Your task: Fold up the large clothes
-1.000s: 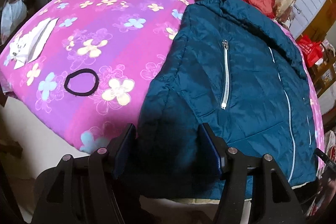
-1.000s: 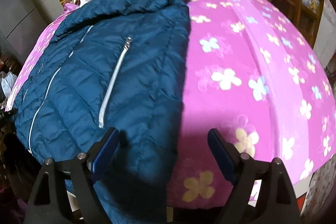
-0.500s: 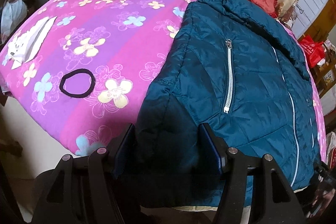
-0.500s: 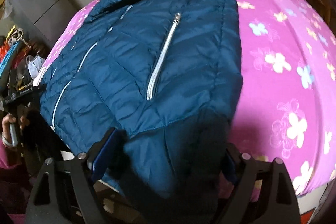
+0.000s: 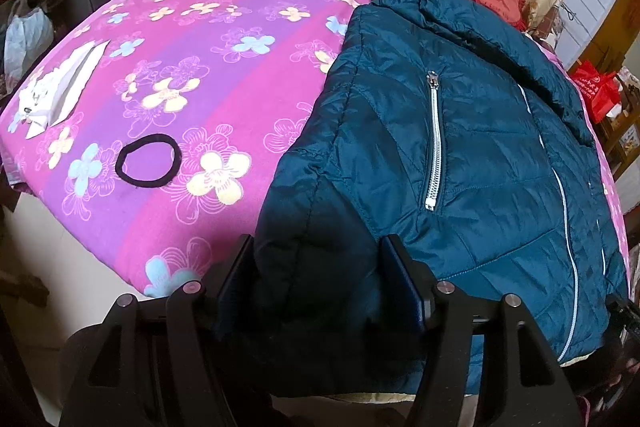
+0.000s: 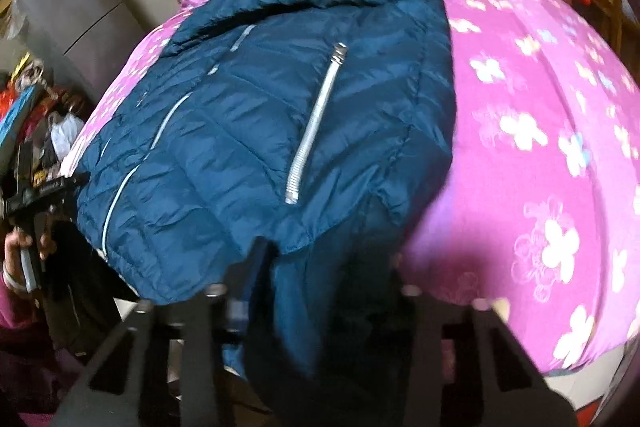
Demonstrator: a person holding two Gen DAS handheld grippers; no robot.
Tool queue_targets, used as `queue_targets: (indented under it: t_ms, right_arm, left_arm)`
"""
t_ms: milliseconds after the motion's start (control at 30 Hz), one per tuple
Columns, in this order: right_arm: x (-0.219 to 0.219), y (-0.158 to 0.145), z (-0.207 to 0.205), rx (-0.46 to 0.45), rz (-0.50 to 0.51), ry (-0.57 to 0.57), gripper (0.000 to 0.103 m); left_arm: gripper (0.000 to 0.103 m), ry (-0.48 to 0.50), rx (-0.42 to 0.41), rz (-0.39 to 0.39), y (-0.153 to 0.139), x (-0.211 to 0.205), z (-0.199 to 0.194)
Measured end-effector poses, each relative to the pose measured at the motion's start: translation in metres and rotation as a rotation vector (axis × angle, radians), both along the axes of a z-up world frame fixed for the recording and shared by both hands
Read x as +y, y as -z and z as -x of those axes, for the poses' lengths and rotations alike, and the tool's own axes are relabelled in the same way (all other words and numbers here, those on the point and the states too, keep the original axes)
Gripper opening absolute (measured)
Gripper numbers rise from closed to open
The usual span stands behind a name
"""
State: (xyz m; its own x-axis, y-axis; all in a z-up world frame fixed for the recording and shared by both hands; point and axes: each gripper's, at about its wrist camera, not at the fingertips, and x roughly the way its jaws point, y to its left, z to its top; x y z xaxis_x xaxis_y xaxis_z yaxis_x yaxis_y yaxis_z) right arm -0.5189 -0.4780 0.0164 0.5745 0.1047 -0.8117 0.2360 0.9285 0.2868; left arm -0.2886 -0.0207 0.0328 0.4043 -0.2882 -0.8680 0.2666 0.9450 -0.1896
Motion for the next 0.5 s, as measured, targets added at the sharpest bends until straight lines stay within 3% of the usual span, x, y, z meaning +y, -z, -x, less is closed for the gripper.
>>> queue_targets:
  t_ms: [133, 233, 333, 367, 467, 500]
  right_arm:
    - [0.003, -0.002, -0.004, 0.006, 0.007, -0.038, 0.041]
    - [-0.001, 0.008, -0.005, 0.004, -0.048, -0.028, 0.058]
    - [0.005, 0.011, -0.006, -0.017, -0.032, -0.027, 0.060]
    - [0.008, 0.011, -0.009, -0.010, -0.014, -0.031, 0.058]
    - [0.010, 0.004, -0.010, -0.017, 0.014, -0.030, 0.035]
    - [0.009, 0.001, -0.010, -0.020, 0.021, -0.033, 0.030]
  left_arm:
    - [0.053, 0.013, -0.012, -0.012, 0.001, -0.004, 0.001]
    - [0.058, 0.033, -0.024, -0.034, 0.003, -0.009, 0.003]
    - [0.059, 0.039, -0.026, -0.057, 0.003, -0.013, 0.003]
    - [0.059, 0.038, -0.023, -0.056, 0.003, -0.012, 0.003]
    - [0.056, 0.043, -0.019, -0.051, 0.002, -0.011, 0.003]
    - [0.041, 0.052, -0.024, -0.043, 0.001, -0.011, 0.004]
